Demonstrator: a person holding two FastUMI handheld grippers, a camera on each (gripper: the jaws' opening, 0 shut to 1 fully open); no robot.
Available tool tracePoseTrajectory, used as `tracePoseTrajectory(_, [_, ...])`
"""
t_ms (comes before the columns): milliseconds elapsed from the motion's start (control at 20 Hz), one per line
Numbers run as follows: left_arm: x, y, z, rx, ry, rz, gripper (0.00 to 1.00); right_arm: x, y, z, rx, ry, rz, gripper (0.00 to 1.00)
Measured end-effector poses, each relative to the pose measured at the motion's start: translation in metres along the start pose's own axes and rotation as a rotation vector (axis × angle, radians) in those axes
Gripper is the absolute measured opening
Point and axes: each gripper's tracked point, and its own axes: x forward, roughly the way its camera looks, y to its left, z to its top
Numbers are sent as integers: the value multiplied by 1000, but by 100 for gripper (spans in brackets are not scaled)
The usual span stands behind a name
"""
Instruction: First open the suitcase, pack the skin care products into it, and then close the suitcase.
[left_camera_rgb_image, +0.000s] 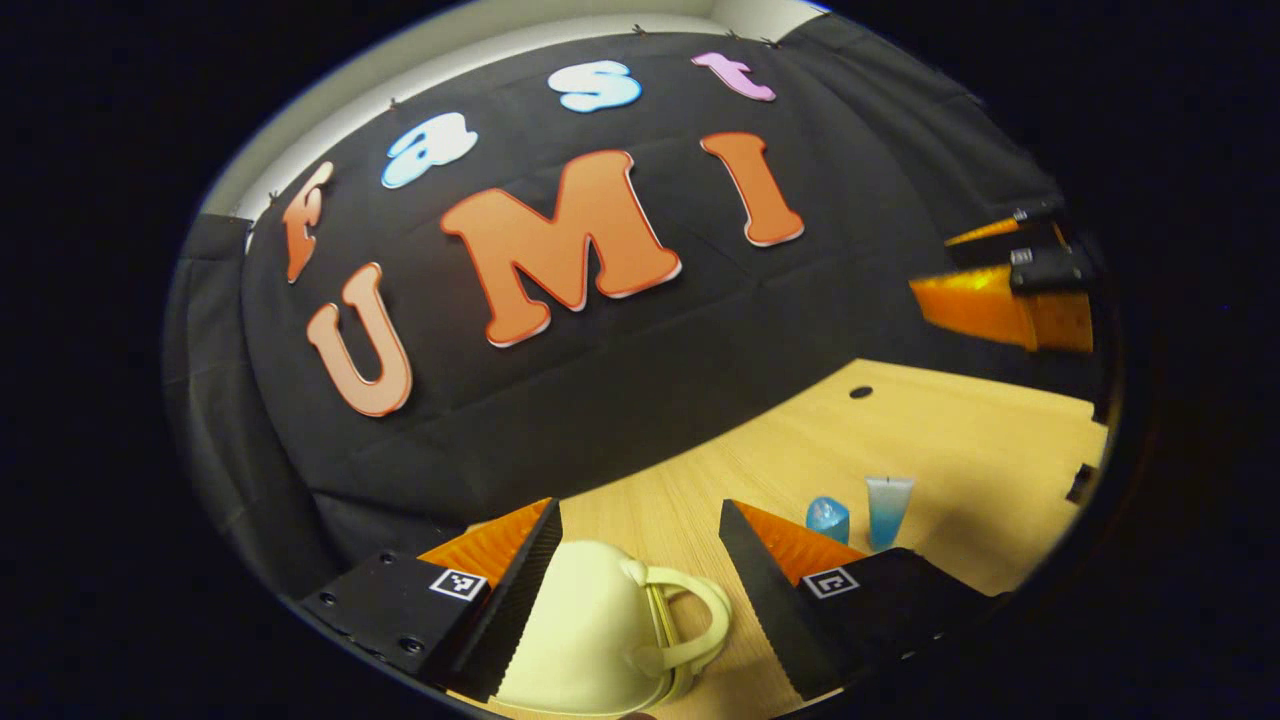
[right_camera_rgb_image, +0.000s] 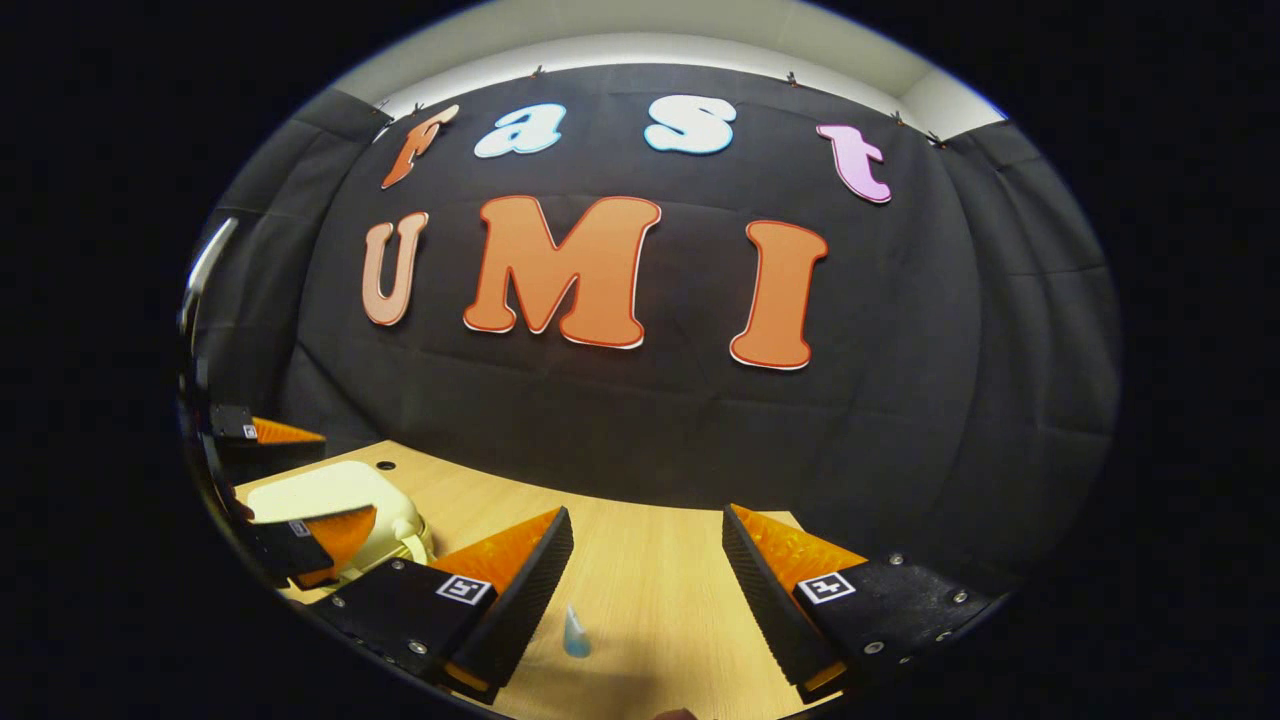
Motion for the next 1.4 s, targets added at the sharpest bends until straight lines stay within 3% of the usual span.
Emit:
tracePoseTrajectory(350, [14, -19, -58, 171, 125, -51, 98, -2, -23, -6, 1, 13, -64, 95])
tracePoseTrajectory(500, [13, -33, -82, 182, 174, -103, 98, -3, -28, -6, 38, 16, -77, 96])
tracePoseTrajectory(800, [19, -39, -122, 283, 261, -129, 98, -3, -38, -8, 11, 24, -105, 95])
tracePoseTrajectory(1250, [33, -43, -146, 517, 300, -95, 97, -4, -40, -6, -14, 21, -107, 95])
tracePoseTrajectory(1400, [36, -45, -152, 570, 306, -87, 81, -5, -42, -5, -17, 19, -113, 95])
